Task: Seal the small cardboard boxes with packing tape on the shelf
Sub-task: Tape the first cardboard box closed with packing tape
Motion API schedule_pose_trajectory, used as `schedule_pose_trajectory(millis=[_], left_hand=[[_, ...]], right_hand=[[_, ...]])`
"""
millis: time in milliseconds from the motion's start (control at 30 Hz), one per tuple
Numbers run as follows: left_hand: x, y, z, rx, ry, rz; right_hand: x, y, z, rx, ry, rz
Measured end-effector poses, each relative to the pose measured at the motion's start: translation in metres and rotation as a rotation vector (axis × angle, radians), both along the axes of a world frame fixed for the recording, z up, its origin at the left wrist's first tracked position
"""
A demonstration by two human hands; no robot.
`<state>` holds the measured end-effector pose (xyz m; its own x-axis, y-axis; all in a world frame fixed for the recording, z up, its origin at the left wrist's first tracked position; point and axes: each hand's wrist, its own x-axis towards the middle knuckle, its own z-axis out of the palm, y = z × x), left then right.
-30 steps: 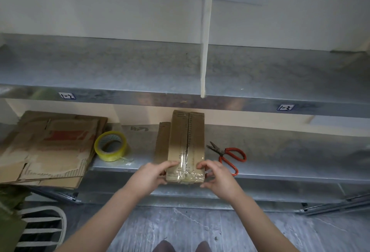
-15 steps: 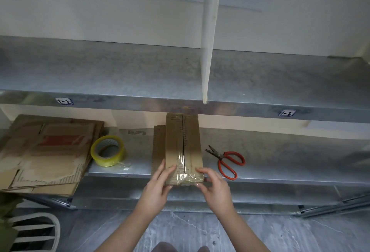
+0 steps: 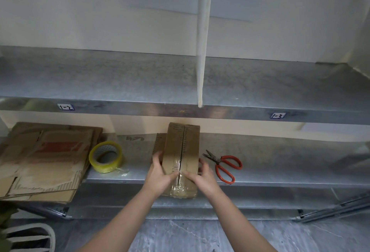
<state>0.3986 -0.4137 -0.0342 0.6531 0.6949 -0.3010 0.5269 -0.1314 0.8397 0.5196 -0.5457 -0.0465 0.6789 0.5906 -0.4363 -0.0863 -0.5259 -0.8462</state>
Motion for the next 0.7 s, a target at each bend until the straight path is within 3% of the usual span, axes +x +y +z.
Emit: schedule_pose_trajectory(millis=[200,367,567,700], left_hand=[[-0.008,-0.005,-0.002,-0.117,0.032,-0.008],[-0.026,-0.022,0.018,0.009,-0.14,0.001],[-0.045,-0.026,0.076,-0.198,-0.28,-0.072],[-0.045,-0.018,0.117,-0.18,-0.401,-0.011]], right_hand=[[-0.019,-0.007,0.001,-0.057,-0.16,-0.024],[-0.046,-0.028,0.015,0.055,-0.168,-0.062],[-0.048,-0.046,0.062,0.138,-0.486,-0.087],[-0.041,-0.046,0.094,0.222,-0.556,-0.029]])
